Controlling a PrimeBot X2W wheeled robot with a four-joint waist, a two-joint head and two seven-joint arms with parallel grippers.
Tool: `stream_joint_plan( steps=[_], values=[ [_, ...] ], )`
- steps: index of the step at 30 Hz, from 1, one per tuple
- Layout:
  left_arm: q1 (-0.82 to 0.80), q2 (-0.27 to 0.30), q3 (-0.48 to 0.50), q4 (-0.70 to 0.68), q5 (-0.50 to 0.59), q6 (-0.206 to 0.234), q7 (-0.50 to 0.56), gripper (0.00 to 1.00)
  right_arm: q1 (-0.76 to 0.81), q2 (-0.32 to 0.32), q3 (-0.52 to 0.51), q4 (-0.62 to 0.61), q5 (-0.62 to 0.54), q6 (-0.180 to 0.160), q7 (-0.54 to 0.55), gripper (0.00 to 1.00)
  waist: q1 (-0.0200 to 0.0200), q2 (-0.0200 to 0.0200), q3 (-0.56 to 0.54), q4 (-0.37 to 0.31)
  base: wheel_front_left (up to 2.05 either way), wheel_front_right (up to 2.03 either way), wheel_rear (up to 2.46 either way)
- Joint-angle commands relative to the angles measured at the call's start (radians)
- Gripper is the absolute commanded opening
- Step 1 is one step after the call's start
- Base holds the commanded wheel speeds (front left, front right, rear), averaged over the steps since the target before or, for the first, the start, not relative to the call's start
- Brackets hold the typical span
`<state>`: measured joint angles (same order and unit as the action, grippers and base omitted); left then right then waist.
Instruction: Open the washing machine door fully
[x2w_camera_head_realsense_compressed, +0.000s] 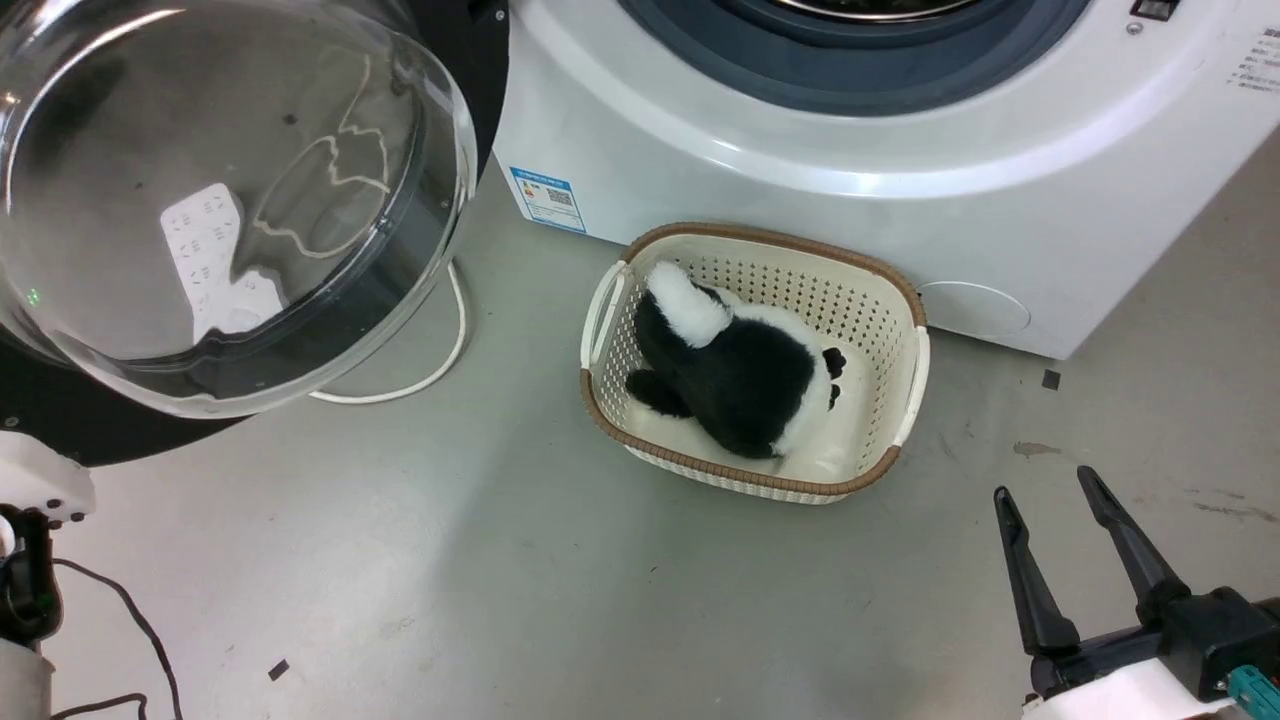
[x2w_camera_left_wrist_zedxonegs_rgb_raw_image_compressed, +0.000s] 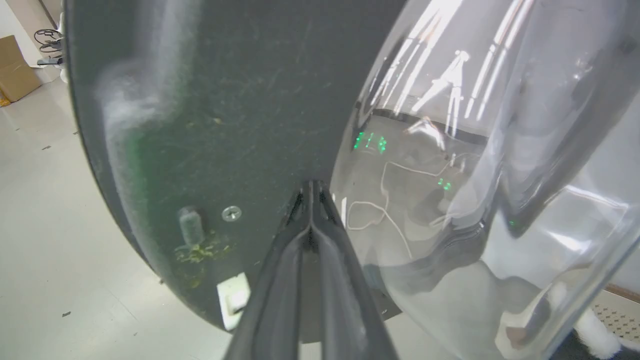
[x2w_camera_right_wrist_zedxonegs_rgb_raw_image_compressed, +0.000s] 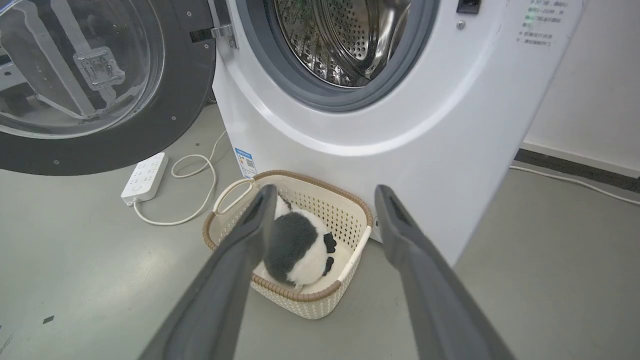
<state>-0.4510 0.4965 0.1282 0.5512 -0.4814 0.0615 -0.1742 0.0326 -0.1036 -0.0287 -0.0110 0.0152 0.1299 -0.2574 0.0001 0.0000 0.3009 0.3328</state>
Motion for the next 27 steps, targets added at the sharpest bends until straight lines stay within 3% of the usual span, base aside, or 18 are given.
stream_joint_plan(
  steps=[1,7,12,18,25,26,27],
  values=[
    [-0.015,0.012,-0.002,0.015,-0.001,-0.005,-0.012,0.00,-0.013,-0.008,-0.002,-0.005,-0.007,0.001,-0.004,1.00,-0.0001,0.0000,-0.004,-0.002,0.00,0.00,0.00],
    [-0.012,0.004,-0.011,0.015,0.021,-0.019,-0.069,0.00,-0.021,-0.002,-0.006,-0.017,-0.007,0.001,-0.004,1.00,-0.0001,0.0000,-0.056,-0.027,0.00,0.00,0.00],
    [0.075,-0.032,0.008,-0.184,0.062,-0.008,-0.086,0.00,-0.025,0.018,-0.031,-0.056,-0.010,0.001,-0.004,1.00,-0.0001,0.0000,-0.120,-0.069,0.00,0.00,0.00],
    [0.237,-0.136,-0.027,-0.467,0.114,0.007,-0.087,0.00,0.003,0.038,-0.048,-0.084,-0.029,0.001,-0.004,1.00,-0.0001,0.0000,-0.206,-0.137,0.00,0.00,0.00],
    [0.392,-0.232,-0.136,-0.582,0.168,0.042,-0.083,0.00,0.042,0.050,-0.043,-0.085,-0.037,0.001,-0.004,1.00,-0.0001,0.0000,-0.269,-0.223,0.00,0.00,0.00],
    [0.406,-0.242,-0.148,-0.581,0.175,0.046,-0.083,0.07,0.046,0.050,-0.040,-0.082,-0.038,0.001,-0.004,1.00,-0.0001,0.0000,-0.274,-0.233,0.00,0.00,0.00],
    [0.419,-0.255,-0.159,-0.582,0.180,0.050,-0.084,0.48,0.049,0.051,-0.038,-0.079,-0.038,0.001,-0.004,1.00,-0.0001,0.0000,-0.279,-0.242,0.00,0.00,0.00]
  ],
)
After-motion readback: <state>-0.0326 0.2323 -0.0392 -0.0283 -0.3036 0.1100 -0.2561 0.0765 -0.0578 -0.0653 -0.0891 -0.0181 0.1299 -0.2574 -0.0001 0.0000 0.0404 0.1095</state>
